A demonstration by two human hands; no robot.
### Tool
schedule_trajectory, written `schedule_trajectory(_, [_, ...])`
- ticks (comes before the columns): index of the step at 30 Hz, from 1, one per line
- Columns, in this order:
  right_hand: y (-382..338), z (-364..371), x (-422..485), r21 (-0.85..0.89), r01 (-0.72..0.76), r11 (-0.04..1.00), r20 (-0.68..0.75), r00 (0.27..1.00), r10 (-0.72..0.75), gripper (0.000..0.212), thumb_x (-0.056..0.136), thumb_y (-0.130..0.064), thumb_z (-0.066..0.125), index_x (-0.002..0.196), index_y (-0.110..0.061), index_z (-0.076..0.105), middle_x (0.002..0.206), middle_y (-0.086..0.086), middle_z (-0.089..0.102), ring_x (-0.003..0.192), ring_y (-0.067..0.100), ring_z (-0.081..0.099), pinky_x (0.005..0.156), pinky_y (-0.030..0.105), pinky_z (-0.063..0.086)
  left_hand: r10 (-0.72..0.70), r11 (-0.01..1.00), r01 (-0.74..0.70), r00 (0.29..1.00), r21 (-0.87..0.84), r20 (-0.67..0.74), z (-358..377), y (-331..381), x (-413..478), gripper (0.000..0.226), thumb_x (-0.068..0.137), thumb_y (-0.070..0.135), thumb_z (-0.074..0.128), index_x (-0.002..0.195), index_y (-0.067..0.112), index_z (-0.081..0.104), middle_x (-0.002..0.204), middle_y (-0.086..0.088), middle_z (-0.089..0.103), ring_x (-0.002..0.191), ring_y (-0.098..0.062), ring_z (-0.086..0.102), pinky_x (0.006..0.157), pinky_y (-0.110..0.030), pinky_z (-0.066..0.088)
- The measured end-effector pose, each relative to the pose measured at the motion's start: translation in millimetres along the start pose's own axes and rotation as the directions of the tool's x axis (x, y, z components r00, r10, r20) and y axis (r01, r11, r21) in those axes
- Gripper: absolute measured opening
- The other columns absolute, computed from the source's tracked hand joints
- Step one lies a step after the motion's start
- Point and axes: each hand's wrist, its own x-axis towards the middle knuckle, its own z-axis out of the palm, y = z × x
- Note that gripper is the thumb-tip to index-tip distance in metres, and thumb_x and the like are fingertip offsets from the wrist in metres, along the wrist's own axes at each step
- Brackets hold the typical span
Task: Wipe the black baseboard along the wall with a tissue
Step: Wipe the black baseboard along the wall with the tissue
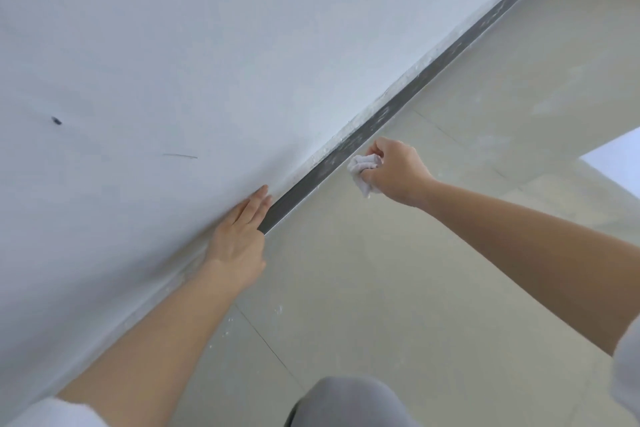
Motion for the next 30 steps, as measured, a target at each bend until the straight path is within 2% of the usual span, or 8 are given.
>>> schedule_trajectory(3, [-12.8,-29.2,7.3,-0.053,0.078,0.996,0.05,0.996,-0.075,0.01,0.081,-0.013,0.052,0.088,-0.005,0.054,0.069,-0.005,0.049,0.063,0.01,0.043,0.051,0.015,0.037,-0.001,1.0,0.001,1.0,-0.003,-0.005,-3.2,2.8,0.2,0.026,0.089,0.029,0.043,0.092,0.021,0.067,0.155,-0.003,-0.02,0.139,-0.02,-0.029,0.116,-0.034,-0.006])
schedule_trajectory(7, [-16.9,-49.5,34.7,-0.115,0.19,0.975,0.073,0.98,-0.183,0.008,0.08,-0.015,0.05,0.074,-0.013,0.046,0.07,-0.005,0.049,0.068,0.015,0.043,0.052,0.02,0.035,-0.014,1.0,0.014,1.0,-0.017,0.025,-9.3,11.5,8.5,0.03,0.09,0.025,0.038,0.093,0.021,0.068,0.151,0.002,-0.024,0.136,-0.02,-0.034,0.115,-0.034,-0.01])
schedule_trajectory(10, [-4.0,-54.1,57.3,-0.085,0.209,0.974,0.108,0.974,-0.2,0.005,0.081,-0.016,0.05,0.079,-0.012,0.049,0.074,-0.005,0.048,0.071,0.016,0.044,0.053,0.021,0.034,-0.019,1.0,0.02,0.993,-0.007,0.114,-17.6,12.7,14.4,0.033,0.088,0.023,0.036,0.095,0.019,0.068,0.145,0.004,-0.031,0.129,-0.016,-0.041,0.114,-0.032,-0.012])
schedule_trajectory(14, [22.4,-47.2,80.3,-0.052,0.194,0.98,0.183,0.966,-0.182,0.01,0.084,-0.022,0.049,0.077,-0.016,0.045,0.086,-0.001,0.048,0.065,0.012,0.047,0.052,0.023,0.034,-0.195,0.981,0.191,0.976,0.044,0.096,-9.3,35.4,3.6,0.049,0.083,0.017,0.042,0.129,0.004,0.051,0.14,-0.014,-0.044,0.127,-0.027,-0.043,0.116,-0.039,-0.003])
schedule_trajectory(17, [39.7,-44.0,88.0,0.011,0.162,0.987,0.264,0.951,-0.159,0.012,0.084,-0.023,0.048,0.075,-0.017,0.043,0.092,0.001,0.053,0.064,0.008,0.047,0.054,0.023,0.037,-0.312,0.936,0.3,0.949,-0.184,-0.037,-23.2,55.0,6.6,0.085,0.047,0.012,0.071,0.128,-0.006,0.052,0.157,-0.01,-0.006,0.144,-0.021,-0.012,0.109,-0.036,0.026])
schedule_trajectory(20, [51.2,-36.8,93.5,0.043,0.15,0.988,0.331,0.931,-0.156,0.015,0.086,-0.021,0.046,0.073,-0.019,0.039,0.09,-0.001,0.05,0.062,0.009,0.047,0.052,0.024,0.033,-0.255,0.962,0.239,0.959,-0.13,-0.123,-38.2,60.1,27.5,0.09,0.053,0.013,0.067,0.137,-0.001,0.04,0.155,-0.009,0.018,0.145,-0.018,-0.003,0.109,-0.035,0.016])
schedule_trajectory(24, [72.8,3.6,95.9,-0.034,0.264,0.964,0.409,0.884,-0.228,0.006,0.089,-0.022,0.044,0.087,-0.017,0.04,0.102,0.003,0.049,0.081,0.029,0.055,0.066,0.032,0.045,-0.284,0.958,0.264,0.916,-0.108,-0.283,-37.0,66.1,69.1,0.072,0.073,0.016,0.03,0.144,0.003,0.022,0.152,-0.011,0.027,0.144,-0.021,0.011,0.111,-0.035,0.014])
schedule_trajectory(30, [88.8,90.5,70.7,0.139,0.215,0.967,0.403,0.879,-0.253,0.007,0.087,-0.017,0.052,0.088,-0.017,0.045,0.1,0.0,0.048,0.081,0.026,0.06,0.07,0.038,0.053,-0.258,0.965,0.26,0.895,-0.046,-0.363,4.6,67.5,84.5,0.073,0.073,0.007,0.028,0.145,0.001,0.025,0.155,-0.011,0.019,0.143,-0.025,0.018,0.111,-0.044,0.023])
